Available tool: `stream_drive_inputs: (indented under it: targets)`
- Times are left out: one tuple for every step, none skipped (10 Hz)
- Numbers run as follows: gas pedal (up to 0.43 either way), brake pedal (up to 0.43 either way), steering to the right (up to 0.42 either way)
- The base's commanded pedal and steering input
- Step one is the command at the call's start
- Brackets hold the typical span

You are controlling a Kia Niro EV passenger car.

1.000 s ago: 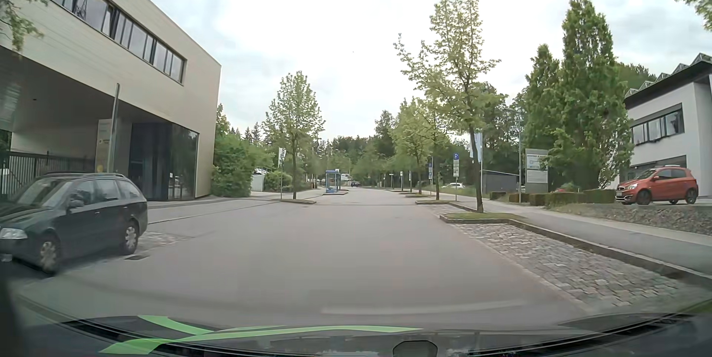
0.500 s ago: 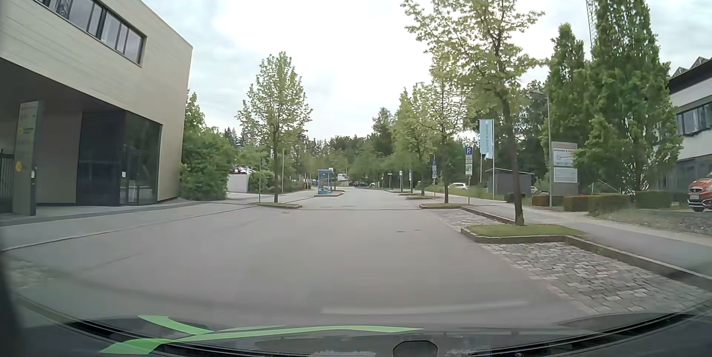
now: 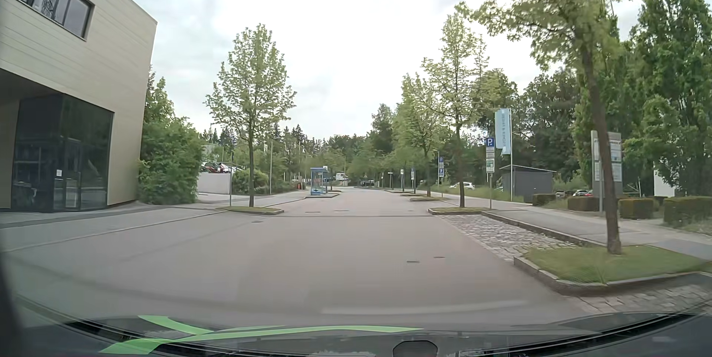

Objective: Follow the waypoints while adhering to traffic rules and regulations

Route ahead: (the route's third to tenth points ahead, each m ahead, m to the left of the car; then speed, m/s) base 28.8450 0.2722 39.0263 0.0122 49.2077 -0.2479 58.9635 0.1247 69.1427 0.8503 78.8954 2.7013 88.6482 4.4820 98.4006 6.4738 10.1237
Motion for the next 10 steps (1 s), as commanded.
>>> stream_drive_inputs:
  targets:
    - [0.130,0.000,0.000]
    - [0.130,0.000,0.000]
    - [0.130,0.000,0.000]
    - [0.130,0.000,0.000]
    - [0.130,0.000,0.000]
    - [0.130,0.000,0.000]
    - [0.130,0.000,0.000]
    - [0.130,0.000,0.000]
    - [0.130,0.000,0.000]
    - [0.130,0.000,0.000]
